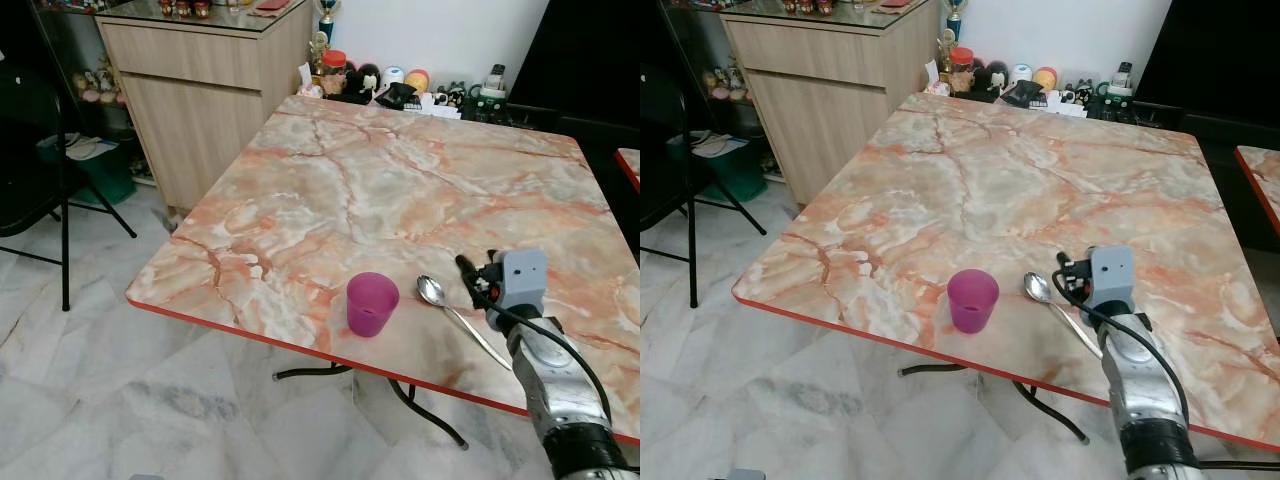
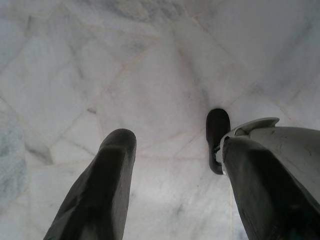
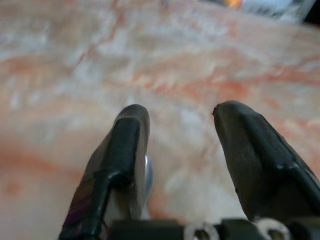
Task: Setting the table
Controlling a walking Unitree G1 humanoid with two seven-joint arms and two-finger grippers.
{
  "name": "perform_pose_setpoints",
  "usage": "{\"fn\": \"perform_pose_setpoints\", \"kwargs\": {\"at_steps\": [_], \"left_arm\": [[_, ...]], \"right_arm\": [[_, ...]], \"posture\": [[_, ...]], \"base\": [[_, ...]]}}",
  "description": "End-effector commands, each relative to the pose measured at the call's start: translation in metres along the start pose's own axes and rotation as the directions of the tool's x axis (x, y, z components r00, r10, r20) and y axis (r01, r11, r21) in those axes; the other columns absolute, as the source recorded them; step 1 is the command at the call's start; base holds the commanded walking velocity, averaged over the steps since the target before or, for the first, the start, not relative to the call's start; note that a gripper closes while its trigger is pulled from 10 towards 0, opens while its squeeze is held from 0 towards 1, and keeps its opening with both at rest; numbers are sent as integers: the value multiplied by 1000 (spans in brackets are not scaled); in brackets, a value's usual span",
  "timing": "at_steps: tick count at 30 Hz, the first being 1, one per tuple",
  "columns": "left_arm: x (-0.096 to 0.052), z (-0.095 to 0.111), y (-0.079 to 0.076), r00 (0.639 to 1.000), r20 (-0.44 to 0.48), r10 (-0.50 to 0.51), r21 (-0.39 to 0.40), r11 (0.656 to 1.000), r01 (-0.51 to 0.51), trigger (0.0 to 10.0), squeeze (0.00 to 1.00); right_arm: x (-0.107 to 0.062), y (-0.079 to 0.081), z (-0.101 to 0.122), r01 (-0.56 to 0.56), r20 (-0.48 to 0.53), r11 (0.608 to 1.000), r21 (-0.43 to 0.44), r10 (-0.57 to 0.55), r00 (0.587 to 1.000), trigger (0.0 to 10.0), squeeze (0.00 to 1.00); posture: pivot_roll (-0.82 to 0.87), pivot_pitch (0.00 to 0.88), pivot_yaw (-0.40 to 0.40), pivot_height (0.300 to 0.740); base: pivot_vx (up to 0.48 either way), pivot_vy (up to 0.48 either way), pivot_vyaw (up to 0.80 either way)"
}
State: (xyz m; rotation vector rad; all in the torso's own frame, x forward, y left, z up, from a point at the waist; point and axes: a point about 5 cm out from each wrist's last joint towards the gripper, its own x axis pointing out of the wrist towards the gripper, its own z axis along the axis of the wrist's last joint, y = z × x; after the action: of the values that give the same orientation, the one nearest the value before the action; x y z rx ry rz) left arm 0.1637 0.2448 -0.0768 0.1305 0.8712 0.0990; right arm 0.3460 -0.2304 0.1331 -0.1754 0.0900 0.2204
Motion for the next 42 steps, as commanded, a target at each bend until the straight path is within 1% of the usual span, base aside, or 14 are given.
{"fn": "perform_pose_setpoints", "kwargs": {"at_steps": [1,3,6,9,12,15,16,17,18,27,30,34,39,42], "left_arm": [[-3,-11,-1,999,-53,-9,15,1000,10,10000,0],[-3,-12,-1,998,-56,-10,16,1000,11,10000,0],[-2,-12,-1,998,-57,-14,19,1000,15,10000,0],[-2,-12,-2,998,-59,-17,21,1000,19,10000,0],[-2,-12,-3,998,-61,-20,21,1000,22,10000,0],[-3,-13,-3,998,-63,-22,22,999,24,10000,0],[-3,-13,-3,998,-64,-22,22,999,24,10000,0],[-3,-13,-2,998,-65,-22,22,999,23,10000,0],[-3,-14,-2,998,-66,-22,22,999,23,10000,0],[-3,-15,-2,997,-71,-24,21,999,26,10000,0],[-3,-15,-2,997,-71,-26,20,999,28,10000,0],[-4,-16,-3,997,-75,-32,19,999,33,10000,0],[-4,-16,-2,996,-79,-39,39,998,43,10000,0],[-5,-18,0,996,-84,-37,36,999,40,10000,0]], "right_arm": [[-4,-2,-2,-75,-33,997,-11,74,997,10000,1000],[-6,-2,-4,-108,-49,994,-8,108,993,10000,1000],[-10,1,-5,-213,-64,977,-13,212,975,10000,1000],[-11,2,-9,-239,-70,970,35,241,968,10000,1000],[-14,5,-15,-290,-95,956,38,293,951,10000,1000],[-14,3,-18,-287,-117,957,26,288,950,10000,1000],[-13,2,-19,-279,-124,960,26,281,952,10000,722],[-13,-1,-20,-250,-137,968,36,252,958,10000,510],[-12,-3,-20,-236,-139,971,44,240,961,10000,0],[-11,-11,-20,-242,-169,970,29,244,955,10000,0],[-10,-15,-18,-214,-164,975,51,220,962,10000,0],[-9,-14,-19,-250,-161,966,70,258,953,10000,0],[-9,-22,-21,-214,-172,971,104,230,958,10000,0],[-10,-23,-24,-216,-193,972,91,230,954,10000,0]], "posture": [[101,116,-45,740],[102,116,-44,740],[96,118,-41,740],[99,118,-41,740],[104,119,-39,740],[98,119,-38,740],[99,121,-37,740],[99,121,-37,740],[102,121,-36,740],[100,123,-35,740],[98,123,-35,740],[97,123,-34,740],[99,124,-31,740],[100,125,-32,740]], "base": [[0,0,0],[0,0,0],[0,0,0],[0,0,0],[0,0,0],[0,0,0],[0,0,0],[0,0,0],[0,0,0],[0,0,0],[0,0,0],[0,0,0],[0,0,0],[0,0,0]]}}
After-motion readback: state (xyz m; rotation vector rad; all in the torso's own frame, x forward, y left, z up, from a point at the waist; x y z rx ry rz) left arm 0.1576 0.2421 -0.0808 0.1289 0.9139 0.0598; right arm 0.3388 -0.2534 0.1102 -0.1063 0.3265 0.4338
